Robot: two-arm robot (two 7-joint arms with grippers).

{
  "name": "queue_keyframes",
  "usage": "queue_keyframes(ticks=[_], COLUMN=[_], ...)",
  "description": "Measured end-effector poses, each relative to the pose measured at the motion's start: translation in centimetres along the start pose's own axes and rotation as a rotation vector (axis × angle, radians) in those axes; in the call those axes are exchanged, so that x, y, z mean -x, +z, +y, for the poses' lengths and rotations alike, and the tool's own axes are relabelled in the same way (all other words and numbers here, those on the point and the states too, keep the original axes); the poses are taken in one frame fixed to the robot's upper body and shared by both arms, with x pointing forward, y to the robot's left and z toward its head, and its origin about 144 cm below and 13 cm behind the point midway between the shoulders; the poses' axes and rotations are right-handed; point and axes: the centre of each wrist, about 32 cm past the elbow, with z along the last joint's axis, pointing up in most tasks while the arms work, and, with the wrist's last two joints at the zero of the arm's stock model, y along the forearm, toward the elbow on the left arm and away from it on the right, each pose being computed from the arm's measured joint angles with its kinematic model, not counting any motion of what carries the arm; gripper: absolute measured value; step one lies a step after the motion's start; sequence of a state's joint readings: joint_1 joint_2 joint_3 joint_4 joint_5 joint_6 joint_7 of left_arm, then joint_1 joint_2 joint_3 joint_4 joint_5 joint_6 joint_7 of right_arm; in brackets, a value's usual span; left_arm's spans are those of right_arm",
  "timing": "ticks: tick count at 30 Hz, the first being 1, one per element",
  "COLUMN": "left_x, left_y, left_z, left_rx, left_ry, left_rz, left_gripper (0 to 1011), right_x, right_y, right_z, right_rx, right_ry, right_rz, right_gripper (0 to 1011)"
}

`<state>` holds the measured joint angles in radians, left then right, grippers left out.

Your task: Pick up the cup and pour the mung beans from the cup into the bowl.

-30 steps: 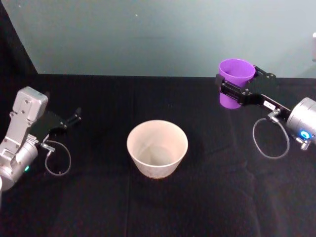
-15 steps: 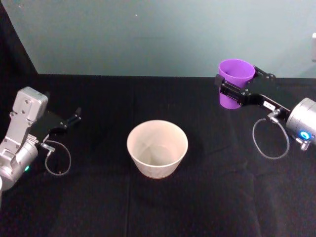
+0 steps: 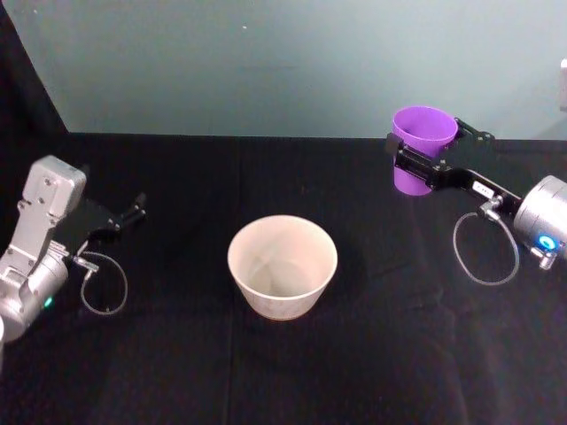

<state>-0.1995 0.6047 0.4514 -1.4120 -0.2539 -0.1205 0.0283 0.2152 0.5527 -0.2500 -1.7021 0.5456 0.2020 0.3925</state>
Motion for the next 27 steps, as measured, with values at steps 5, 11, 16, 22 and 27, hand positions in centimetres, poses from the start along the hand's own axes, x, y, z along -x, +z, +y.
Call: queue_keyframes(ticks=[5,11,16,22,27], left_x=[0.0,0.0,0.0,0.0,0.0], left_y=[0.0,0.0,0.0,0.0,0.0], left_z=[0.0,0.0,0.0,0.0,0.0], left_rx=[0.0,0.0,0.0,0.0,0.0], left_ry=[0.0,0.0,0.0,0.0,0.0], left_rz=[0.0,0.0,0.0,0.0,0.0], left_gripper=[1000,1000,1000,1000,1000], right_x=[0.0,0.0,0.0,0.0,0.0], right_y=[0.0,0.0,0.0,0.0,0.0], right_z=[0.0,0.0,0.0,0.0,0.0], right_rx=[0.0,0.0,0.0,0.0,0.0], right_ry=[0.0,0.0,0.0,0.0,0.0], right_rz=[0.0,0.0,0.0,0.0,0.0], right_gripper=[746,746,746,746,746])
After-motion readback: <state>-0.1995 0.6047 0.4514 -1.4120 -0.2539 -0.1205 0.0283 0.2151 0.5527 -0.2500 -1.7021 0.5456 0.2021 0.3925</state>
